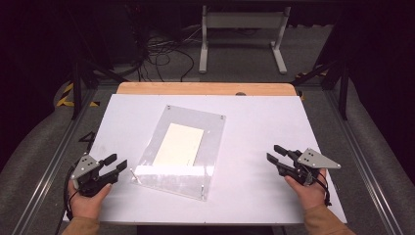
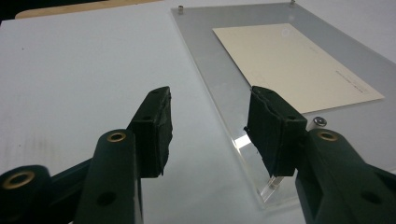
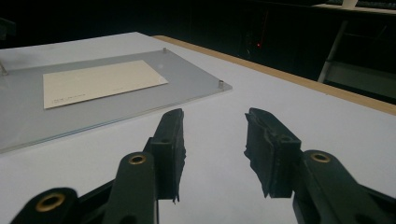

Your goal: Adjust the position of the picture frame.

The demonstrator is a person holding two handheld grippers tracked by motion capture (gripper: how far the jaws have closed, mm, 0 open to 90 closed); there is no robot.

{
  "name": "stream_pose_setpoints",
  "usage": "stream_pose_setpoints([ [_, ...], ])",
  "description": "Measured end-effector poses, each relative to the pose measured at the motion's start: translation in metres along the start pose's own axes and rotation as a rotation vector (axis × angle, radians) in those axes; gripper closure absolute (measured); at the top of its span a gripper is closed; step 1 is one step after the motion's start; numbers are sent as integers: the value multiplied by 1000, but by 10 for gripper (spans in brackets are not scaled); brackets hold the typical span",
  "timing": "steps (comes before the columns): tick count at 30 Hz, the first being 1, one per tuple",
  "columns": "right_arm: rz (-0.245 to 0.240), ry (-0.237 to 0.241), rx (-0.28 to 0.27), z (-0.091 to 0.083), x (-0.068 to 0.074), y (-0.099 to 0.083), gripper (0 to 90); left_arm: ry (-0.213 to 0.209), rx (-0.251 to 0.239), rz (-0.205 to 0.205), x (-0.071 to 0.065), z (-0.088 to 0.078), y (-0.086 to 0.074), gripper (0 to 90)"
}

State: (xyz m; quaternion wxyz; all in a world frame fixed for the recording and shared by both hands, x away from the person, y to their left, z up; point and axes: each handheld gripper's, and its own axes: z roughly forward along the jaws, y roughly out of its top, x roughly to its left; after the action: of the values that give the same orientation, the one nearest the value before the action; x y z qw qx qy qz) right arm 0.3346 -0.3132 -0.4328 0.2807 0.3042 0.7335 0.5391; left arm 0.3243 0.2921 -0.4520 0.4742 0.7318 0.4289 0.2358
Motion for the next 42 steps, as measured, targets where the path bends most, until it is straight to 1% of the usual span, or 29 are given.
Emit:
stream_pose_setpoints([
  [1,-1,2,0,0,0,1,566,-3,2,1,1,0,0,497],
  [2,0,5,0,0,1,1,567,-12,-2,-10,1,-1,-1,496],
  [4,-4,9,2,1,1,1,567,-23,-12,-12,2,-1,0,488],
  [8,-4,9,-4,1,1,2,565,-32,-21,-11,2,0,0,476],
  [13,1,14,-6,1,2,2,560,-32,-23,-13,2,0,0,467],
  [14,-2,35,-6,2,5,4,557,-31,-22,-12,1,0,0,467],
  [15,-9,46,-6,2,6,5,557,-30,-22,-13,1,-1,0,466],
  [17,-27,60,-6,4,11,8,557,-29,-23,-12,1,-1,0,466],
  [18,-21,71,-5,5,13,9,556,-30,-23,-21,1,-1,0,466],
  [20,-15,80,-6,6,15,10,553,-27,-20,-13,1,0,0,466],
  [21,-11,106,-6,10,20,13,541,-29,-15,-13,2,0,0,465],
  [22,-11,106,-6,10,20,13,541,-28,-16,-13,2,0,0,465],
  [23,-28,127,2,15,26,16,535,-24,-16,-15,2,0,0,463],
  [24,-41,135,6,17,29,18,535,-24,-16,-15,2,0,0,462],
  [25,-41,135,6,17,29,18,535,-24,-16,-16,2,0,0,462],
  [26,-46,155,0,21,32,21,538,-22,-13,-17,2,0,0,461],
  [32,-39,243,-9,36,50,29,537,-20,-13,-19,2,-1,-1,461],
  [33,-32,260,-2,39,53,29,535,-20,-13,-20,2,-2,-1,461],
  [34,-29,265,8,41,56,30,535,-21,-16,-27,1,-2,-1,461],
  [35,-27,273,13,44,58,30,536,-18,-14,-21,2,-2,-1,461],
  [36,-16,291,18,48,61,30,535,-18,-14,-28,2,-3,-1,461],
  [37,-12,299,20,49,63,31,535,-16,-12,-21,2,-3,-1,461],
  [40,-17,315,22,52,68,32,535,-13,-13,-21,3,-4,-2,461],
  [42,-31,352,17,56,77,36,528,-13,-12,-21,3,-4,-2,461],
])
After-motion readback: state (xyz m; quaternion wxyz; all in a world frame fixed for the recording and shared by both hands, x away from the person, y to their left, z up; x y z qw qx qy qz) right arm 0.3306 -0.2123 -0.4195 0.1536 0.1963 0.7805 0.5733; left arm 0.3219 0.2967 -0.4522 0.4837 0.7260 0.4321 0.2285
